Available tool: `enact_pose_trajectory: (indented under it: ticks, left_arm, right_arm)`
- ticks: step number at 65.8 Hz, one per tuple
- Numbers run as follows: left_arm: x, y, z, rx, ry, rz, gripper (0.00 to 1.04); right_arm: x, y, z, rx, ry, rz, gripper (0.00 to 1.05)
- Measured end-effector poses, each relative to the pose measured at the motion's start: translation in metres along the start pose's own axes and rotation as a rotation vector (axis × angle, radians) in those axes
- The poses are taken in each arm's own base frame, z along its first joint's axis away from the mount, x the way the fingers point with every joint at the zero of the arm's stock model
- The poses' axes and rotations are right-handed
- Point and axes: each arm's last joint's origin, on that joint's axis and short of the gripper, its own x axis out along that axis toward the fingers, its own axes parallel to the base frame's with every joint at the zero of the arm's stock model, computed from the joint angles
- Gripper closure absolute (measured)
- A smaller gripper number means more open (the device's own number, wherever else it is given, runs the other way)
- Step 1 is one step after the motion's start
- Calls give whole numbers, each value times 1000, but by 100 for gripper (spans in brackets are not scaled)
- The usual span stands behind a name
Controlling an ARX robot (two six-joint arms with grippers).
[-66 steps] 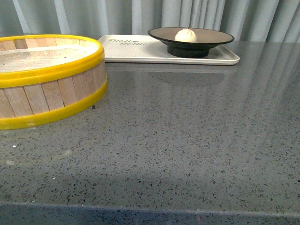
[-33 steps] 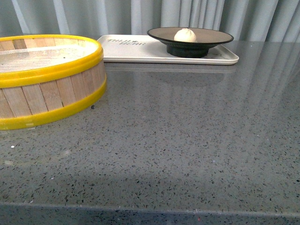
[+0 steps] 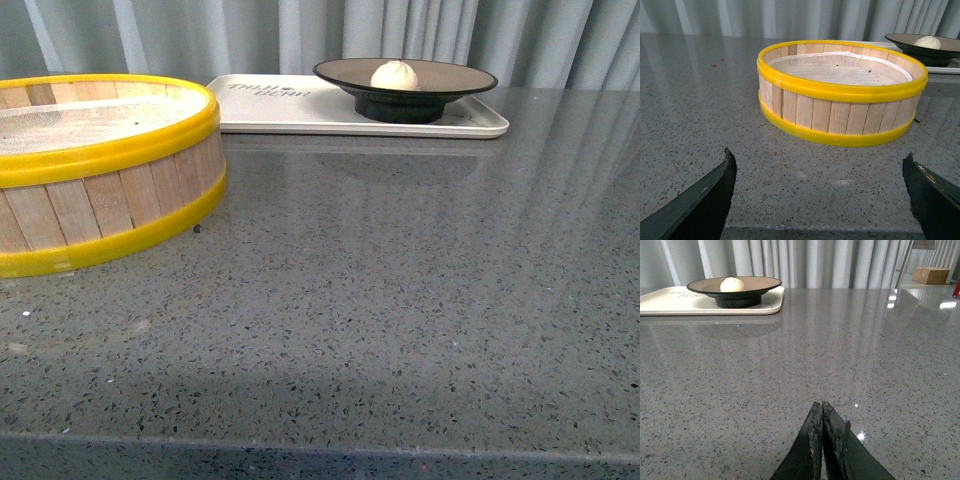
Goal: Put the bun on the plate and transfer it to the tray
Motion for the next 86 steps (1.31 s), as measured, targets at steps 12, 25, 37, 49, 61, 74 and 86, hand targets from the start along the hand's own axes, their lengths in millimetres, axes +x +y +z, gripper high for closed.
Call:
enact_pose_trajectory:
  ticks: [12, 25, 37, 49, 61, 74, 86]
  left_arm:
    - [0, 0, 0, 0, 0, 0, 7]
    - [0, 0, 0, 0, 0, 0, 7]
    - [0, 0, 0, 0, 0, 0, 7]
    - [0, 0, 0, 0, 0, 0, 7]
    - [0, 0, 0, 0, 0, 0, 7]
    - [0, 0, 0, 0, 0, 0, 7]
    - [0, 0, 0, 0, 0, 0, 7]
  right_arm:
    - [0, 0, 0, -1, 0, 0, 76]
    - [0, 0, 0, -1, 0, 0, 44]
    - [0, 0, 0, -1, 0, 0, 14]
    - [0, 0, 0, 0, 0, 0, 9]
    - [0, 0, 0, 0, 0, 0, 8]
    - [0, 0, 0, 0, 0, 0, 8]
    - [0, 0, 0, 0, 0, 0, 8]
